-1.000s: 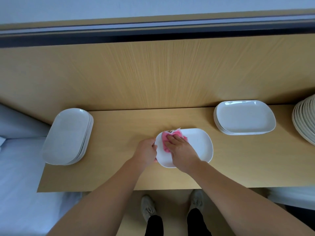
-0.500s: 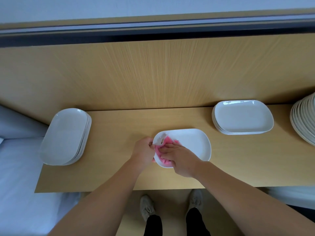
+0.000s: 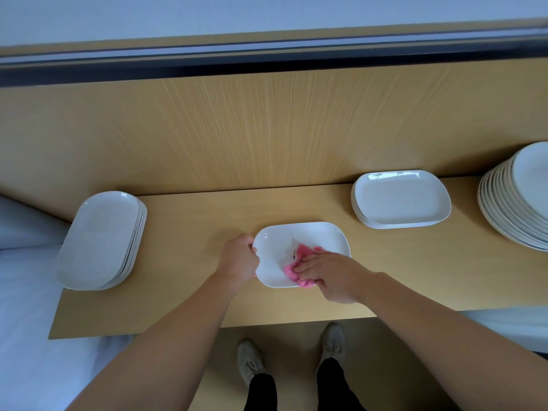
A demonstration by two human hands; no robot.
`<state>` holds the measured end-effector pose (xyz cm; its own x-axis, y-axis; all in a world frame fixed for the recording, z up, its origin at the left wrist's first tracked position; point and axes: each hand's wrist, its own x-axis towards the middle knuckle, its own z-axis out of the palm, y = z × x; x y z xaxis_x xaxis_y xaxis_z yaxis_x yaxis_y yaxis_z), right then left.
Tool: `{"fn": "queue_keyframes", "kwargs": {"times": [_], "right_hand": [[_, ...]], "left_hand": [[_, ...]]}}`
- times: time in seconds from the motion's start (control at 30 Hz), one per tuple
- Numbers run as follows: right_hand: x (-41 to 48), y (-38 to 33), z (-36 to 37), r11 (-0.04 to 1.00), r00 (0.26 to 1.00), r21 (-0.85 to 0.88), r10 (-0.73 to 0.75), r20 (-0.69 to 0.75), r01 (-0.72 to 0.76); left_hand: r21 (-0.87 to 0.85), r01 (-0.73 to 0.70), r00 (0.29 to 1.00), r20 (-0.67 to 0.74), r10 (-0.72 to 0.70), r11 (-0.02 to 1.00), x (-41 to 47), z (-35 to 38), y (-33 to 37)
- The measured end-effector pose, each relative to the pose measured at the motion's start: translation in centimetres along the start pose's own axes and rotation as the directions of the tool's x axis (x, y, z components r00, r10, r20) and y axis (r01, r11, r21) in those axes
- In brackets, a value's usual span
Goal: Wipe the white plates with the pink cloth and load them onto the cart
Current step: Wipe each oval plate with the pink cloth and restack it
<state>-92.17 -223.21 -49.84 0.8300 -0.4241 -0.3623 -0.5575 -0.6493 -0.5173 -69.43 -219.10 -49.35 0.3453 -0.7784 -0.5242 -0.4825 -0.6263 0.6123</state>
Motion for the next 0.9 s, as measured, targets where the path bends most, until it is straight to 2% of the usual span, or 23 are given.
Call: {"fn": "queue_keyframes", "kwargs": {"times": [0.13, 0.33, 0.43, 0.53, 0.6, 0.67, 0.8, 0.9], "right_hand": [[-1.9, 1.3, -1.9, 0.989, 0.990, -0.134, 0.070, 0.119, -0.054], [-3.0, 1.4, -3.1, 0.966, 0.987, -0.257, 0.078, 0.139, -0.040], [-2.8, 1.1, -3.0, 0.954, 0.989, -0.299, 0.070, 0.129, -0.029], [-2.7, 1.1, -3.2, 0.934, 0.992, -0.356, 0.068, 0.111, -0.024], [-2.3, 1.5, -3.5, 0.920, 0.998, -0.393, 0.038, 0.057, -0.012], [-1.6, 1.8, -3.8, 0.913, 0.999, -0.406, 0.032, -0.012, -0.034], [0.2, 1.7, -3.8, 0.912, 0.997, -0.403, 0.062, -0.052, -0.078], [0.9, 2.0, -3.5, 0.884, 0.990, -0.445, 0.132, -0.049, -0.140]], "left_hand": [[0.025, 0.005, 1.000, -0.015, -0.005, 1.000, 0.0, 0.1, 0.0], [0.090, -0.018, 0.999, -0.045, 0.022, 0.996, 0.2, 0.2, 0.0], [0.312, -0.049, 0.994, -0.076, 0.076, 0.949, 0.2, 0.5, 0.5], [0.537, -0.124, 0.974, -0.095, 0.206, 0.834, -0.5, 0.3, 1.3], [0.659, -0.254, 0.940, -0.003, 0.340, 0.708, -0.8, 0.2, 1.8], [0.694, -0.384, 0.902, 0.141, 0.409, 0.609, -0.9, 0.3, 1.9], [0.645, -0.522, 0.852, 0.362, 0.379, 0.558, -0.7, 1.1, 1.6], [0.622, -0.527, 0.849, 0.423, 0.318, 0.580, -0.8, 1.4, 1.2]]}}
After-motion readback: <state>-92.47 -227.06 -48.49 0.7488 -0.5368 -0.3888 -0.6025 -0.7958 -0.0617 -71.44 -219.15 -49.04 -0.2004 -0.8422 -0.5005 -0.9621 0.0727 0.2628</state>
